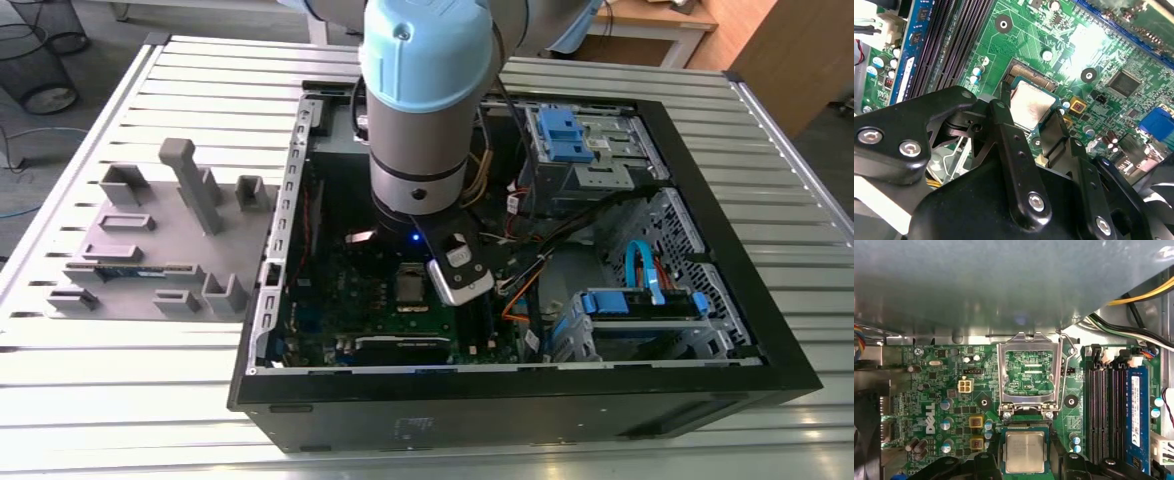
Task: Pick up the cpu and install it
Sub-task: 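Place the cpu into insertion slot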
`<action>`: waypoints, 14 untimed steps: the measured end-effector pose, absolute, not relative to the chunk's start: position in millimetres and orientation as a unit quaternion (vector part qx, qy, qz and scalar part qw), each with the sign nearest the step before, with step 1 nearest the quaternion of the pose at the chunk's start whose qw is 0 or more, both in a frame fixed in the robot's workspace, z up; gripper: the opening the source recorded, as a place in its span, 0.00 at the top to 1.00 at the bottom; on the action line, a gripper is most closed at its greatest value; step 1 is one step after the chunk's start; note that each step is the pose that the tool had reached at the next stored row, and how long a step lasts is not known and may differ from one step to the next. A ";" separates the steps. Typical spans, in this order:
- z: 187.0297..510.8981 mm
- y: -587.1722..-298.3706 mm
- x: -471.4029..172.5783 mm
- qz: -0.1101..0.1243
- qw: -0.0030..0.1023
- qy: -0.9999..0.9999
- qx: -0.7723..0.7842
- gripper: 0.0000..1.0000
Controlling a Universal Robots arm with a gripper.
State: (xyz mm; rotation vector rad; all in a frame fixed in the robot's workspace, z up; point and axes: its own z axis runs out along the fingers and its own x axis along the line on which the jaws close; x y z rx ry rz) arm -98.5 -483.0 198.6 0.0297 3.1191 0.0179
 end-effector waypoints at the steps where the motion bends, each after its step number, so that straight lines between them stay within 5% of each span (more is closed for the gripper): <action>1: 198.2 -483.4 -98.3 0.006 0.011 1.000 0.010 0.53; 14: 193.6 -484.9 -95.2 0.006 0.011 1.000 0.009 0.53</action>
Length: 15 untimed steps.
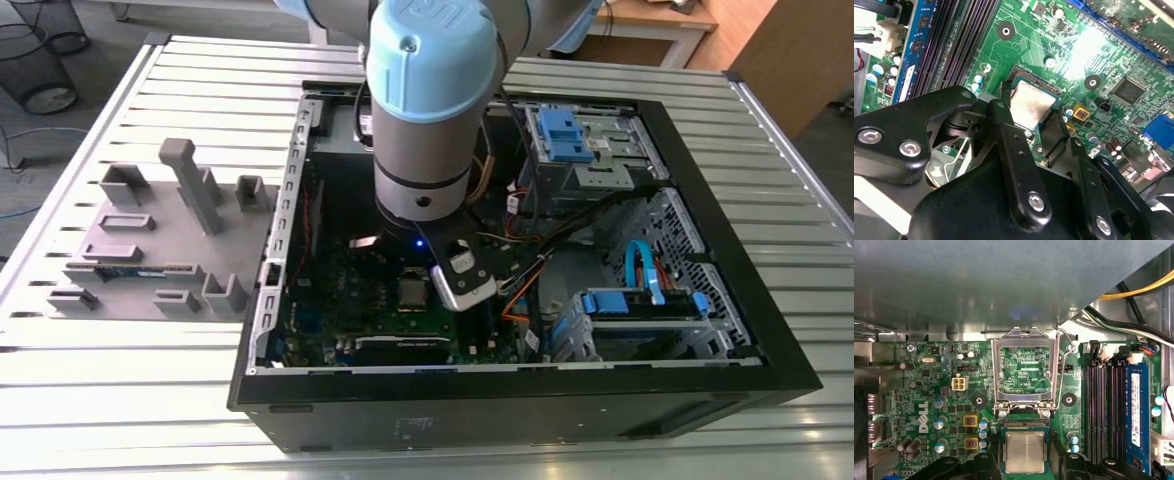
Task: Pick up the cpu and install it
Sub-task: 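Place the cpu into insertion slot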
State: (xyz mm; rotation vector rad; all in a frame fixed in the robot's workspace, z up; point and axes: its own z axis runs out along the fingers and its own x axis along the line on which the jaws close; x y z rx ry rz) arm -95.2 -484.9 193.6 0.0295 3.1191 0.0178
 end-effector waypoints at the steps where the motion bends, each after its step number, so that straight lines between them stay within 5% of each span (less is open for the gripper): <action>1: 193.6 -484.9 -95.2 0.006 0.011 1.000 0.009 0.53; 15: 188.7 -484.9 -95.1 0.006 0.011 1.000 0.009 0.53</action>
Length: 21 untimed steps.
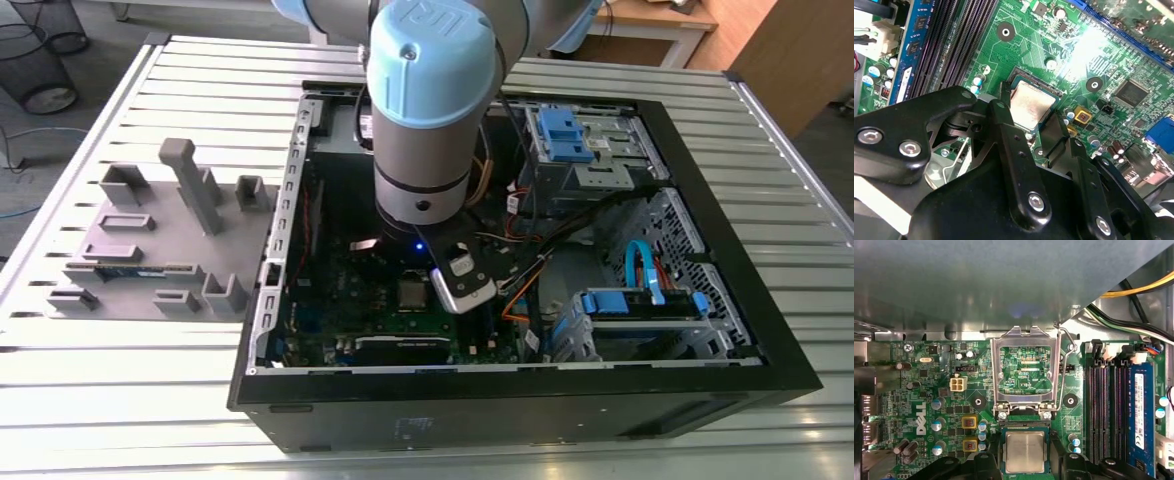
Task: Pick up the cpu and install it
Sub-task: 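Place the cpu into insertion slot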
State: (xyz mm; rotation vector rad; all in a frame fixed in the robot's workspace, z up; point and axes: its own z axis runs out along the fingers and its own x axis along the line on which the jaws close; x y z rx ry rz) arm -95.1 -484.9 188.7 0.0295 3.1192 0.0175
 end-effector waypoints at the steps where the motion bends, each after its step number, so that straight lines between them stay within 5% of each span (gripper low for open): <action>1: 188.4 -484.9 -95.0 0.006 0.011 1.000 0.009 0.53; 21: 189.5 -484.9 -94.0 0.006 0.011 1.000 0.009 0.53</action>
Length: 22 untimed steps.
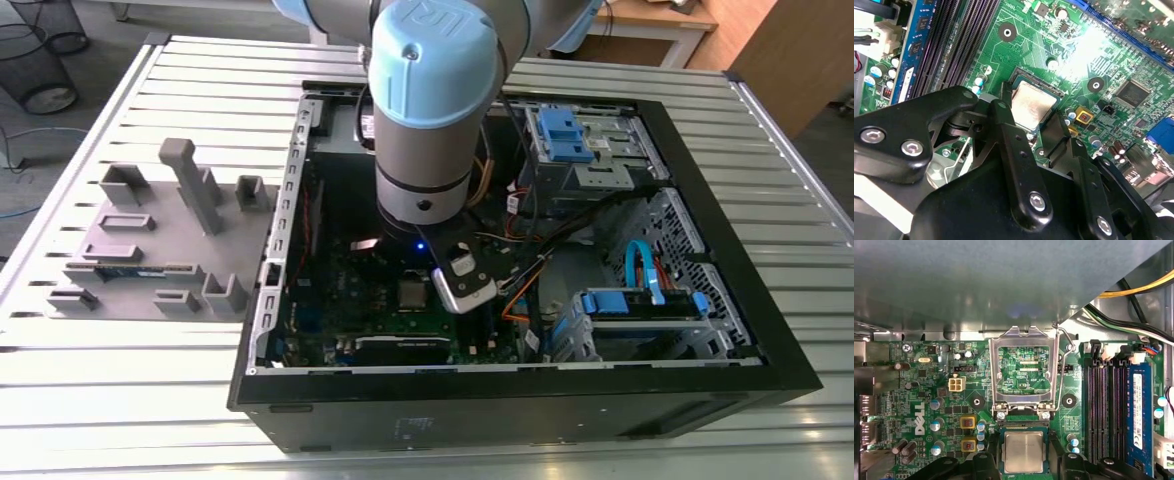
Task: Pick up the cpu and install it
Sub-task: 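Place the cpu into insertion slot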
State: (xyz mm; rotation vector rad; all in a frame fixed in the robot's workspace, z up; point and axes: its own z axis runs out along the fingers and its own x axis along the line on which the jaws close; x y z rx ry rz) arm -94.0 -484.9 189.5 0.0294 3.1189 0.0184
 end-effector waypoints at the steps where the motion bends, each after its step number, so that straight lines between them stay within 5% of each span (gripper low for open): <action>1: 189.9 -485.0 -94.0 0.006 0.011 1.000 0.009 0.53; 22: 189.3 -486.3 -94.1 0.006 0.011 1.000 -0.005 0.53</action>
